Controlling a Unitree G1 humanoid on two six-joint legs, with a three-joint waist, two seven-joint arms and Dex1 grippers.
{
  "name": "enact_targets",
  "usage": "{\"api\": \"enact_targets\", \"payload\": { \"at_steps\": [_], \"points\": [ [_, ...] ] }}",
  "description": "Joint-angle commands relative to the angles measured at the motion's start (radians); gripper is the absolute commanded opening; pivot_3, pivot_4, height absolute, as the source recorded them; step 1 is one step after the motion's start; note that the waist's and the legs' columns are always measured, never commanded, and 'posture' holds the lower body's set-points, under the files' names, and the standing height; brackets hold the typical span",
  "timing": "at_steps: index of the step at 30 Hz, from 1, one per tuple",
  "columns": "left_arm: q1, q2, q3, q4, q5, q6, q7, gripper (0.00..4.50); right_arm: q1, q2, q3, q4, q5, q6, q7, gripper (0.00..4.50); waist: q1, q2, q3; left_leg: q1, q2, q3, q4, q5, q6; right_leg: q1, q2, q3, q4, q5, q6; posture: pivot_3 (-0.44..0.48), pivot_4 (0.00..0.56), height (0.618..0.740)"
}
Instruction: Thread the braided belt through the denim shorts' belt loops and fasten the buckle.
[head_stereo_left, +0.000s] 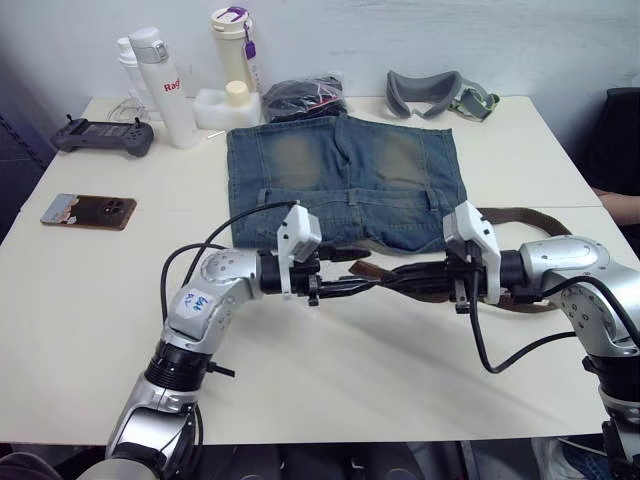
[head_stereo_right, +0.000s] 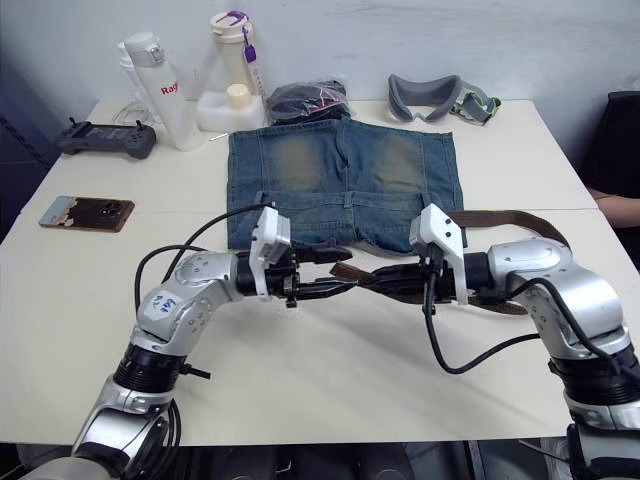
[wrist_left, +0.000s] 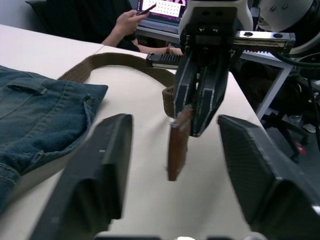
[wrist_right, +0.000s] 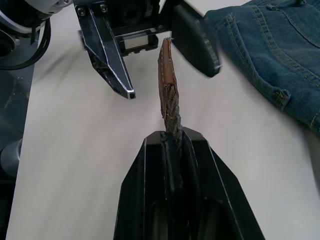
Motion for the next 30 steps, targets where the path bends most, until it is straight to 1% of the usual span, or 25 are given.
{"api": "enact_targets", "payload": {
  "at_steps": [1,3,4,8,9,11,12,13,15,17,19,21,24,26,28,30],
  "points": [
    [-0.010,0.004,-0.020,-0.013,0.022,-0.014,-0.004,1.13,-0.002,-0.020,-0.040,-0.044,0.025,0.003,-0.009,0.00,0.000,0.000,0.000,0.000,0.000,0.000,0.000,0.000,0.000,0.000,0.000,0.000,0.000,0.000,0.000,0.000,0.150,0.730],
    [-0.024,-0.006,-0.015,-0.008,0.018,-0.004,0.009,0.23,0.004,-0.029,-0.038,-0.049,0.017,0.001,-0.015,0.00,0.001,0.000,0.000,0.000,0.000,0.000,0.000,0.000,0.000,0.000,0.000,0.000,0.000,0.000,0.000,0.000,0.150,0.730],
    [-0.031,-0.007,-0.016,-0.005,0.020,0.000,0.012,0.03,0.011,-0.034,-0.036,-0.052,0.002,-0.003,-0.030,0.00,0.002,0.000,0.000,0.000,-0.001,0.000,0.000,0.000,0.000,0.000,0.000,0.000,0.000,0.000,0.000,0.000,0.150,0.730],
    [-0.051,-0.021,-0.006,0.003,0.006,0.035,0.033,0.03,0.046,-0.014,-0.091,-0.046,0.017,0.008,-0.105,0.00,0.002,0.000,0.000,-0.001,-0.001,0.000,0.000,0.000,0.001,0.000,-0.001,0.000,-0.001,0.000,0.000,0.000,0.150,0.730],
    [-0.060,-0.027,0.001,0.002,-0.006,0.065,0.048,0.03,0.062,-0.017,-0.111,-0.035,0.007,-0.007,-0.119,0.00,0.002,0.000,0.000,-0.001,-0.001,0.000,0.000,0.000,0.001,0.000,-0.001,0.000,-0.001,0.000,0.000,0.000,0.150,0.730],
    [-0.082,-0.028,0.004,0.011,-0.014,0.157,0.087,0.00,0.090,-0.016,-0.154,-0.005,0.006,-0.026,-0.139,0.88,0.004,0.000,0.000,-0.001,-0.001,0.000,0.000,0.000,0.001,0.000,-0.001,0.000,-0.001,0.000,0.000,0.000,0.150,0.730],
    [-0.095,-0.038,0.007,0.025,-0.017,0.205,0.112,0.00,0.109,-0.012,-0.196,0.028,0.010,-0.042,-0.151,1.11,0.004,0.000,0.000,-0.001,-0.002,0.000,0.001,0.000,0.001,0.000,0.000,0.000,-0.001,0.000,0.000,0.000,0.150,0.730],
    [-0.107,-0.053,0.020,0.034,-0.034,0.252,0.137,0.00,0.126,-0.012,-0.231,0.056,0.013,-0.058,-0.158,1.55,0.004,0.000,0.000,-0.001,-0.002,0.000,0.001,0.000,0.001,0.001,0.000,0.000,-0.001,0.000,0.001,0.000,0.150,0.730],
    [-0.132,-0.085,0.050,0.049,-0.065,0.326,0.179,0.00,0.150,0.000,-0.313,0.097,0.049,-0.055,-0.176,2.58,0.004,0.000,0.000,-0.001,-0.004,0.000,0.001,0.000,0.001,0.001,0.000,0.000,0.000,0.001,0.001,0.000,0.150,0.730],
    [-0.150,-0.109,0.078,0.059,-0.090,0.374,0.204,0.00,0.158,0.014,-0.369,0.101,0.089,-0.039,-0.196,3.65,0.003,0.000,0.000,-0.001,-0.004,0.000,0.001,0.001,0.001,0.001,0.000,0.000,-0.001,0.001,0.002,0.000,0.150,0.730],
    [-0.176,-0.147,0.128,0.089,-0.122,0.418,0.243,0.00,0.167,0.045,-0.433,0.084,0.171,0.016,-0.229,4.45,0.000,0.000,0.000,-0.001,-0.004,0.001,0.000,0.001,0.001,0.001,0.000,0.000,-0.001,0.001,0.002,0.000,0.150,0.730],
    [-0.209,-0.205,0.193,0.130,-0.168,0.454,0.292,0.00,0.226,0.069,-0.463,0.032,0.248,0.084,-0.250,4.45,0.002,-0.001,0.000,0.000,-0.003,0.000,0.000,0.002,0.000,0.001,0.000,0.000,0.000,0.001,0.002,0.000,0.150,0.730],
    [-0.240,-0.272,0.261,0.163,-0.238,0.525,0.338,0.00,0.351,0.104,-0.455,-0.055,0.343,0.157,-0.262,4.45,0.004,-0.001,0.000,-0.001,-0.003,-0.002,-0.001,0.003,-0.003,0.001,0.001,0.000,-0.001,0.001,0.002,0.000,0.150,0.730],
    [-0.261,-0.307,0.298,0.179,-0.274,0.564,0.373,0.00,0.397,0.149,-0.461,-0.082,0.436,0.198,-0.286,4.45,0.004,-0.001,0.000,-0.001,-0.003,-0.003,-0.003,0.004,-0.004,0.001,0.001,0.000,-0.001,0.001,0.002,0.000,0.150,0.730],
    [-0.275,-0.329,0.326,0.180,-0.312,0.598,0.390,0.00,0.415,0.207,-0.453,-0.088,0.476,0.200,-0.331,4.45,-0.002,-0.001,0.000,-0.001,-0.004,-0.003,-0.003,0.004,-0.004,0.000,0.001,0.000,-0.001,0.001,0.002,0.000,0.150,0.730],
    [-0.277,-0.332,0.328,0.158,-0.338,0.622,0.382,0.00,0.389,0.283,-0.452,-0.064,0.521,0.195,-0.413,4.45,-0.003,-0.001,0.001,0.000,-0.004,-0.002,-0.003,0.004,-0.004,0.001,0.001,0.001,-0.001,0.001,0.003,0.000,0.150,0.730]
  ]
}}
